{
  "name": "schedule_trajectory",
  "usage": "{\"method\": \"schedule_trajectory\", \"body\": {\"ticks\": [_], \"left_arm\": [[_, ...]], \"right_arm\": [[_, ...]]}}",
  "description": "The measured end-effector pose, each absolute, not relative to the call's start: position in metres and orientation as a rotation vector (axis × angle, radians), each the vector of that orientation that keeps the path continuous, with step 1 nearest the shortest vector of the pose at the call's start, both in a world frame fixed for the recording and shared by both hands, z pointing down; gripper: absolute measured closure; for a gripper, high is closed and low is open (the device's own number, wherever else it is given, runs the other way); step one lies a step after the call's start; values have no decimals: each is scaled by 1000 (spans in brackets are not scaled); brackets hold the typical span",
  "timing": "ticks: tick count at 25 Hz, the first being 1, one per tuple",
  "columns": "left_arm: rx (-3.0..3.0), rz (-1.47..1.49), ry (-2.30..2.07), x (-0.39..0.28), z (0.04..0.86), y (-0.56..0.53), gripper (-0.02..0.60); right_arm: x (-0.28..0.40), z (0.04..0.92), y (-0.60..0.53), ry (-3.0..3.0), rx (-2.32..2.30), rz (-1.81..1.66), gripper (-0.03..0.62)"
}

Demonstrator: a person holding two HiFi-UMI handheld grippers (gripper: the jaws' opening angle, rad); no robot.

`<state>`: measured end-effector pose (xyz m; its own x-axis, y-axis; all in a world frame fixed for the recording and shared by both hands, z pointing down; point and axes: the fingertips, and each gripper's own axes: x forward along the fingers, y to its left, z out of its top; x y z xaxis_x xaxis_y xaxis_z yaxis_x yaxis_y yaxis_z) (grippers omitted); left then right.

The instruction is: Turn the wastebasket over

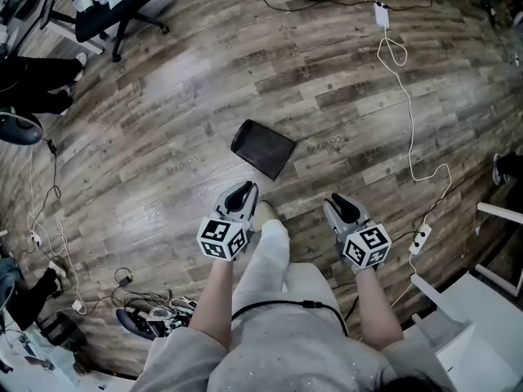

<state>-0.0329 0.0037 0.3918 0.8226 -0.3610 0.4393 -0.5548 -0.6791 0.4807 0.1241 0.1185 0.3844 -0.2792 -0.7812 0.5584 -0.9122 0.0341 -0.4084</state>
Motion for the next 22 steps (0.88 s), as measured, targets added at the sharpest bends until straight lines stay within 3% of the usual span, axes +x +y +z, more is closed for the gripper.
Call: {"method": "schedule_trajectory", "body": {"ticks": [22], "left_arm": [[2154, 528, -850, 6, 579, -15, 541]], "right_arm": [[184, 608, 40, -2121, 1324, 1055, 482]]}}
